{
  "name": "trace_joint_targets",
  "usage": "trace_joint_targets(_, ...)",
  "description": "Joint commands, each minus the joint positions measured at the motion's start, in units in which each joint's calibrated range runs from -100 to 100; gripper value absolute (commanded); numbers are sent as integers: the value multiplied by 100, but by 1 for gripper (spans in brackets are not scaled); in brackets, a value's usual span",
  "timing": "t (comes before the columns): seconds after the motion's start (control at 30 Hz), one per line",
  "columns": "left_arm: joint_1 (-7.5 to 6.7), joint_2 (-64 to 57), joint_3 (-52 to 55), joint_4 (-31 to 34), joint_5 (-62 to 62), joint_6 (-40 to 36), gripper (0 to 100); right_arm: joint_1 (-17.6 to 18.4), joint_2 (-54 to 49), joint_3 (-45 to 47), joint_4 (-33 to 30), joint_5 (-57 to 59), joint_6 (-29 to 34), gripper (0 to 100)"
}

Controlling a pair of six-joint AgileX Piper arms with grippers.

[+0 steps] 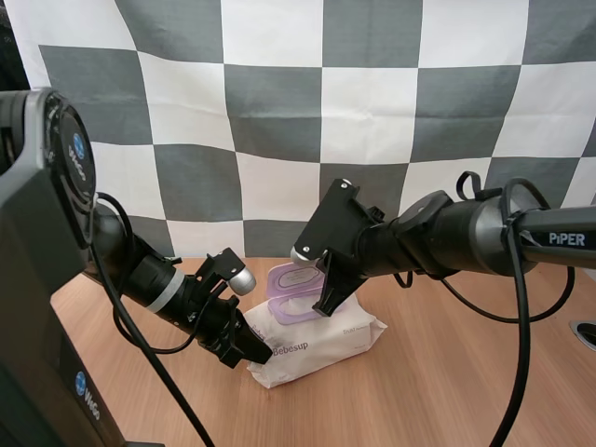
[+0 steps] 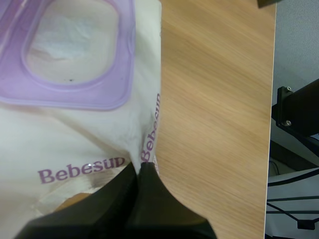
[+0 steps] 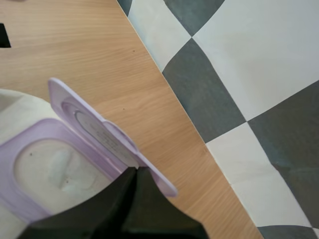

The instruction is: Open the wet wipes lid

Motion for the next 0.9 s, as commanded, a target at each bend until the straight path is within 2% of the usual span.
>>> trace_joint_targets(0.0,-4,-7,-5,-32,0,-3,0,0,-9,-2,250,12,-1,0)
trace_joint_targets(0.23,-4,-7,-5,44,0,-3,0,0,60,-251,371,146,-1,0)
trace_joint_targets(0.73,-4,-7,-5,67,0,7,0,0,965,-340,407,119,-1,0)
trace_joint_targets(0.87,-4,-7,-5,87,0,7,0,0,1088,-597,407,113,-1,0)
